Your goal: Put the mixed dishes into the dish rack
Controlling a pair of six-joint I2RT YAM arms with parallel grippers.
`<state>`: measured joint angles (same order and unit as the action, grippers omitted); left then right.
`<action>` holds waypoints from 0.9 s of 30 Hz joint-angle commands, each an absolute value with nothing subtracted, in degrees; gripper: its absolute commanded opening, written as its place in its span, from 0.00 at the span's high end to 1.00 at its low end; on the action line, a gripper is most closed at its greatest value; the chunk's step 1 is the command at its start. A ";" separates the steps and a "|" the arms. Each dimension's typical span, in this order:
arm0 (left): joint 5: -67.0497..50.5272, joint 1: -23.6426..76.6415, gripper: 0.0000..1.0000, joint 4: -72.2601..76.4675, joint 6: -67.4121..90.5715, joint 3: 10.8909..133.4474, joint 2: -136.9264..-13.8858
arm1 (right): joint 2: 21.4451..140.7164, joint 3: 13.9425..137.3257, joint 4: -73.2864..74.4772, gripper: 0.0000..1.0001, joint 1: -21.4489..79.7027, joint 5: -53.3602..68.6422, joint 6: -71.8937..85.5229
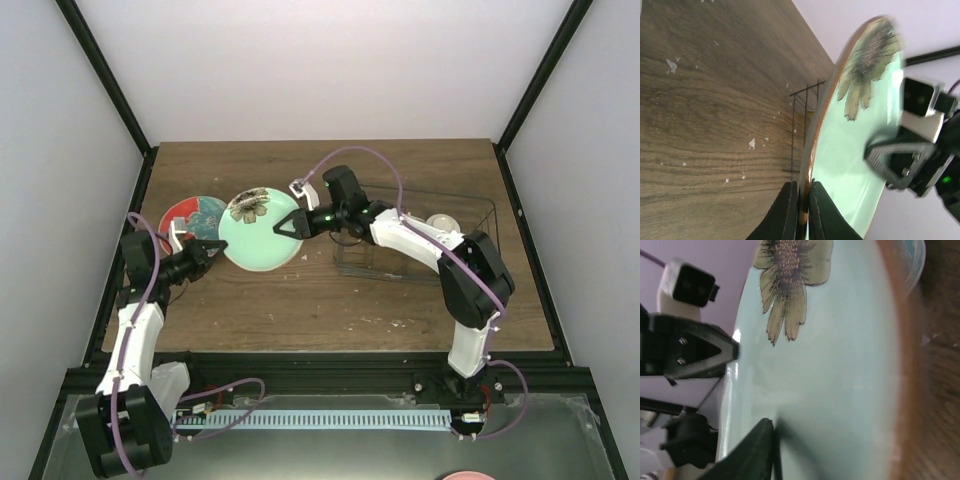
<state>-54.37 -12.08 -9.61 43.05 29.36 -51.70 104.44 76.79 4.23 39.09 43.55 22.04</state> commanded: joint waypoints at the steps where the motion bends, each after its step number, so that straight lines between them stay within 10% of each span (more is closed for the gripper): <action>1: -58.89 -11.78 1.00 -6.26 42.59 29.82 -50.26 | 104.96 80.40 3.81 0.79 39.99 46.04 22.20; 8: -58.55 -11.69 0.83 -6.59 41.15 29.25 -51.59 | 103.93 80.87 7.62 0.99 40.08 44.18 19.88; 27: -52.88 -15.58 0.22 -23.84 28.81 49.13 -64.52 | 82.21 81.89 32.57 0.99 40.16 22.84 -3.40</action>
